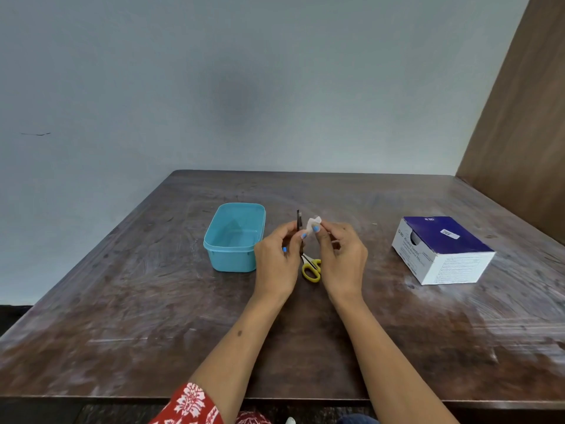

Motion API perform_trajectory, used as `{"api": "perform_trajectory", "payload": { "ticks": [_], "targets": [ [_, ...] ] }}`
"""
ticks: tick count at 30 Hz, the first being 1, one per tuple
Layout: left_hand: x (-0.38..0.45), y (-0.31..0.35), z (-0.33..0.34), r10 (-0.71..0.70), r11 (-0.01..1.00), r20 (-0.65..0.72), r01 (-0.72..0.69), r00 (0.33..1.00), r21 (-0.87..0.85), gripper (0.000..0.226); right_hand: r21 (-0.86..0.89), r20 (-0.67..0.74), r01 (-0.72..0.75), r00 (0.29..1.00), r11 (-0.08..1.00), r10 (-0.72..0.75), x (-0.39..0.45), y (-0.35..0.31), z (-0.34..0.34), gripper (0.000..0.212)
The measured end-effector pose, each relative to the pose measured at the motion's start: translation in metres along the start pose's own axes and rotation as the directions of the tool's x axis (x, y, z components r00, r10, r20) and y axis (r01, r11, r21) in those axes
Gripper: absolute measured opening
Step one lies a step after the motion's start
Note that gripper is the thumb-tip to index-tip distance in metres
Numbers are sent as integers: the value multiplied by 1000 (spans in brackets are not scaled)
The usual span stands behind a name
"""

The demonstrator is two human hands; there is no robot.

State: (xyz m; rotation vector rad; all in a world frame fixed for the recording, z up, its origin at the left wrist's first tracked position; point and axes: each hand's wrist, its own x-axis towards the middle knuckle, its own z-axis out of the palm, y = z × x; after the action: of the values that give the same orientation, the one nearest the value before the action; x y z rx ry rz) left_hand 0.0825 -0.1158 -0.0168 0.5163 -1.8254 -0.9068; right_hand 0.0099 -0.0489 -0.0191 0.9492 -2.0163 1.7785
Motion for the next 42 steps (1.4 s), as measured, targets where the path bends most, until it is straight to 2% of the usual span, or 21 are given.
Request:
{"api": "perform_trajectory", "payload": {
  "ticks": [6, 9, 20, 23, 27, 31, 33, 36, 39, 42],
  "targets": [
    [-2, 2, -1, 26, 999, 81, -29, 996, 31, 28, 9, 115, 59, 992, 998, -59, -2, 1, 3, 20],
    [-2, 0, -1, 18, 999, 118, -23, 993, 42, 29, 5, 113, 58, 992, 998, -58, -2, 2, 2, 20],
    [-5, 4, -2, 49, 998, 221, -54, 974, 15, 26, 100, -69, 35, 997, 994, -28, -2, -6, -3, 14],
    [-6, 3, 0, 64, 998, 239, -64, 969, -5, 21, 156, -168, 9, 986, 988, 18, 0, -7, -4, 12],
    [-5, 5, 1, 112, 993, 171, -115, 979, 6, 20, 144, -286, -62, 953, 988, 101, 7, 0, -6, 13],
    [2, 18, -13, 255, 964, 72, -259, 964, 56, 22, 68, -256, -92, 961, 993, 107, 6, 11, -1, 15],
    [11, 32, -29, 288, 956, -25, -287, 957, 54, 19, 64, -238, -88, 966, 994, 100, 5, 13, 2, 15],
    [40, 47, -57, 135, 991, -153, -131, 979, 37, 12, 72, -220, -77, 971, 994, 92, 5, 11, 3, 15],
    [72, 41, -74, -47, 964, -21, 51, 999, 262, 1, 67, -206, -76, 975, 995, 88, 5, 12, 4, 15],
    [85, 18, -74, -241, 838, 118, 145, 963, 527, 13, 67, -193, -86, 976, 994, 97, 5, 16, 5, 15]
  ]
}}
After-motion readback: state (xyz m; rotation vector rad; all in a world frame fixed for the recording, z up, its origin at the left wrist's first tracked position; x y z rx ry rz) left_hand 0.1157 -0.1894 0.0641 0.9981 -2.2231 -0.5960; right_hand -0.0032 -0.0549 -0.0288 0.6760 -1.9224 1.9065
